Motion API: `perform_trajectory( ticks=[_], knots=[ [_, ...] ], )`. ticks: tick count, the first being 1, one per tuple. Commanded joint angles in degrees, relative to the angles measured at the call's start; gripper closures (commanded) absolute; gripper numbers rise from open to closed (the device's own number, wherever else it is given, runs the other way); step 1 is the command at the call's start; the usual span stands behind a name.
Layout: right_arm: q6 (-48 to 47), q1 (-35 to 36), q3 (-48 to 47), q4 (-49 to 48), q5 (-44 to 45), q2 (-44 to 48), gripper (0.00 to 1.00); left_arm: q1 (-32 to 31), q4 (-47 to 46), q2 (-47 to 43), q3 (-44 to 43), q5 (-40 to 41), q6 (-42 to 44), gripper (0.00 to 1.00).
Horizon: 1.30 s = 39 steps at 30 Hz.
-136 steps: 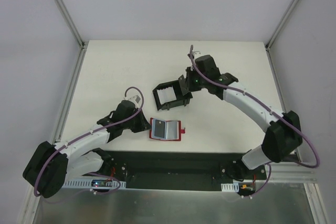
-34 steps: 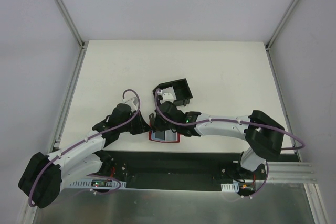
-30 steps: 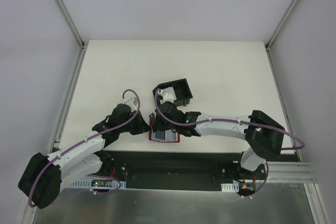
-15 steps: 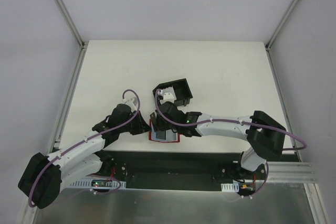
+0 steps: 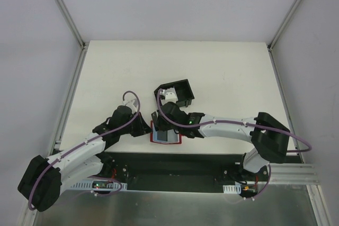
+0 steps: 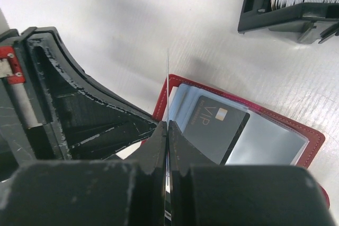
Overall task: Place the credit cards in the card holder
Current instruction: Turn over the card slot in the card holder.
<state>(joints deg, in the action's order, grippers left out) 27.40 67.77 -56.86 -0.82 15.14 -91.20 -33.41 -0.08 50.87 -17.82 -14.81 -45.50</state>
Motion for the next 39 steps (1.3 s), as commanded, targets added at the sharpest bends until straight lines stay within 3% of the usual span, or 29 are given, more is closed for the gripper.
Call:
perform_trajectory(
  ticks=[1, 30, 36, 39],
  knots=[
    [0.3, 0.3, -0.1, -0.3, 1.2, -1.3, 0.99, -0.3, -0.5, -1.9, 1.1, -0.1, -1.8, 1.00],
    [-1.2, 3.5, -7.7, 18.3, 12.2, -2.6, 1.00, -0.3, -0.1, -1.9, 1.4, 1.0, -1.6, 1.00],
    [0.2, 3.3, -4.8, 18.8, 12.5, 0.9, 1.00, -0.3, -0.1, -0.7, 2.2, 2.0, -1.6, 1.00],
    [2.4, 0.9, 0.3, 13.3, 6.4, 3.8, 1.00, -0.3, -0.1, 0.0, 2.9, 2.9, -1.4, 1.00]
  ],
)
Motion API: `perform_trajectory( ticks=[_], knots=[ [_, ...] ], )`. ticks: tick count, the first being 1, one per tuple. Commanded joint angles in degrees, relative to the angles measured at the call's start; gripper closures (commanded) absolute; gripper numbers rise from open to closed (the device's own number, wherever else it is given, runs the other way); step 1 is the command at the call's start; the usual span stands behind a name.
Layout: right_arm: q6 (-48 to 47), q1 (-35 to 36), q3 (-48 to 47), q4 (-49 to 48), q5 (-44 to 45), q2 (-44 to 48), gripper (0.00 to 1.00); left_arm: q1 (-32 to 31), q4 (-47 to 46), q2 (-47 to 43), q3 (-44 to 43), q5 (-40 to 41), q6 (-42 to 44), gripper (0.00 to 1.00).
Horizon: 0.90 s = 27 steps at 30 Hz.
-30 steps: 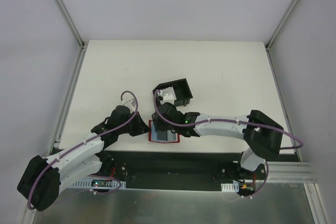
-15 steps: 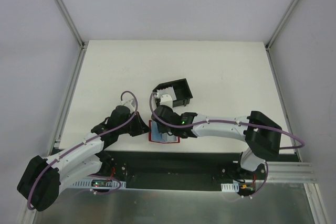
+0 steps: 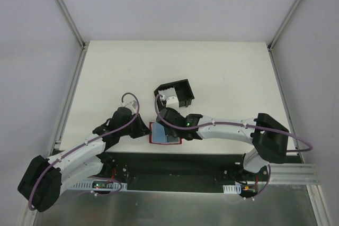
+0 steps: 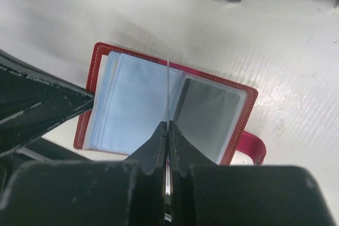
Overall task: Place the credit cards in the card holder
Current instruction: Turn over the card slot in the card holder, then insert the credit card into the card holder.
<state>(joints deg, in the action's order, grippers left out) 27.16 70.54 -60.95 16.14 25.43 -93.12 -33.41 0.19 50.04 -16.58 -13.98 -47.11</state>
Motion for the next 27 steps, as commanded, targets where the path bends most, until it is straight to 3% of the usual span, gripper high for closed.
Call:
perform_trajectory(
  ticks=[1, 9, 27],
  knots=[
    [3.2, -3.1, 7.0, -7.3, -7.2, 7.2, 1.00, -0.3, -0.4, 1.1, 1.7, 2.5, 0.5, 1.00],
    [10.5, -8.0, 21.9, -31.8, -21.1, 10.3, 1.00, -0.3, -1.8, 4.5, 3.2, 4.1, 1.0, 1.00],
    [21.9, -9.5, 33.0, -47.2, -21.7, 9.3, 0.99, -0.3, -2.6, 4.6, 5.5, 5.4, -1.9, 1.00]
  ],
)
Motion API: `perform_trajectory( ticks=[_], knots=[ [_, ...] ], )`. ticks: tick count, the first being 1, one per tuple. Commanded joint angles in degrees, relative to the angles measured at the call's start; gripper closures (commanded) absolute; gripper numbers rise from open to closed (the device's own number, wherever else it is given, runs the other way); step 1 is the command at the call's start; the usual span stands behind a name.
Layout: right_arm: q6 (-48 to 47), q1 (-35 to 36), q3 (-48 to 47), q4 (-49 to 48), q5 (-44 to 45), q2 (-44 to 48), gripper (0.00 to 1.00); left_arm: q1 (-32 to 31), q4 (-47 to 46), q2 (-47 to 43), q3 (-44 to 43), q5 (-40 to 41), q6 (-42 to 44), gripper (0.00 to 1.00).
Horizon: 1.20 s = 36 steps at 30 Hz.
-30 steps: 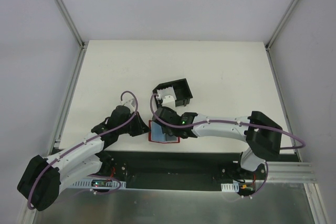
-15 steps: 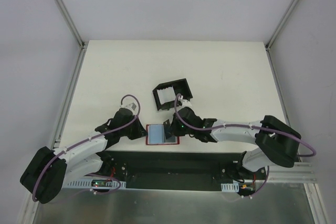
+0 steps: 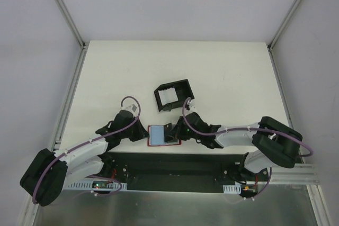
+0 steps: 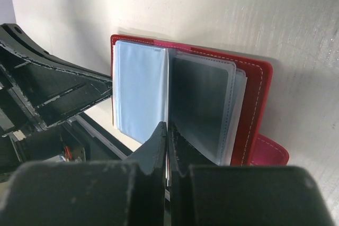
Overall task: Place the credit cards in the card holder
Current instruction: Insert the credit card into the card holder.
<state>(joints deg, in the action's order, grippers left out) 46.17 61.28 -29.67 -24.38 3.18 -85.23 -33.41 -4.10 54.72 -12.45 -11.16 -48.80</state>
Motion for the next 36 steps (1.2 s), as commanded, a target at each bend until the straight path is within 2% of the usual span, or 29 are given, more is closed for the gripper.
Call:
perform_trajectory(
  ticks=[1, 16, 24, 36],
  knots=[
    [2.8, -0.2, 1.9, -6.9, 0.5, 1.3, 1.00, -0.3, 1.6, -0.1, 1.5, 2.5, -0.2, 1.00],
    [7.7, -0.3, 5.8, -14.8, -0.4, -2.0, 1.00, -0.3, 1.6, -0.8, 1.7, 2.9, -0.7, 1.00],
    [7.2, -1.3, 6.8, -15.3, -0.9, -1.1, 1.00, -0.3, 1.6, -0.5, 1.6, 3.0, -0.7, 1.00],
    [9.0, -1.1, 6.1, -20.1, -5.5, -6.3, 1.00, -0.3, 1.5, -0.1, 1.5, 3.2, -0.4, 1.00]
  ],
)
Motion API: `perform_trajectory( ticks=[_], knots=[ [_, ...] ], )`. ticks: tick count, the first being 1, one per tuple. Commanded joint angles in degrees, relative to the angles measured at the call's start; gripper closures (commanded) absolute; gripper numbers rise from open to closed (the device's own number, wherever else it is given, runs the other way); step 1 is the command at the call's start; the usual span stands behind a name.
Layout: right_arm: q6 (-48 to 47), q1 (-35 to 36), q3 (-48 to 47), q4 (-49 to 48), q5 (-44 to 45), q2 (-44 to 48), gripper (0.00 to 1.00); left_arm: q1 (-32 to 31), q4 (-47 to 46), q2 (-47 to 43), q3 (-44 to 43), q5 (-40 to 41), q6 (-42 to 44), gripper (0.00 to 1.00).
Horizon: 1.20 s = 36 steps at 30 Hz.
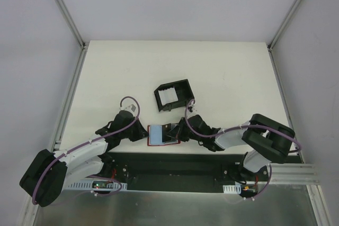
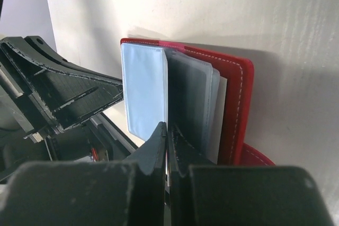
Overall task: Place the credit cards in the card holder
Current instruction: Insert the credit card into the card holder.
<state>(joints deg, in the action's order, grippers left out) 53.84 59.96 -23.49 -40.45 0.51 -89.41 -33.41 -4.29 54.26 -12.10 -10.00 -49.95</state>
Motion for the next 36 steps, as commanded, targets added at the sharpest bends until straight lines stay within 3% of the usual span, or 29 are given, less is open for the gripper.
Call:
perform_trajectory(
  ticks=[1, 15, 21, 36],
  knots=[
    [1.6, 0.2, -0.1, -4.3, -3.1, -2.4, 1.00, -0.3, 1.7, 0.6, 1.2, 1.9, 0.7, 1.00],
    [4.6, 0.4, 2.5, -8.2, -3.7, -2.9, 0.99, -0.3, 1.7, 1.4, 0.5, 2.8, 0.9, 1.00],
    [2.7, 0.2, 2.0, -0.8, -2.1, 0.6, 1.00, -0.3, 1.7, 1.6, 0.3, 3.3, 0.8, 1.00],
    [4.2, -0.3, 0.4, 2.0, -4.2, -1.0, 1.00, -0.3, 2.8, 1.6, -0.5, 3.9, 1.0, 1.00]
  ],
)
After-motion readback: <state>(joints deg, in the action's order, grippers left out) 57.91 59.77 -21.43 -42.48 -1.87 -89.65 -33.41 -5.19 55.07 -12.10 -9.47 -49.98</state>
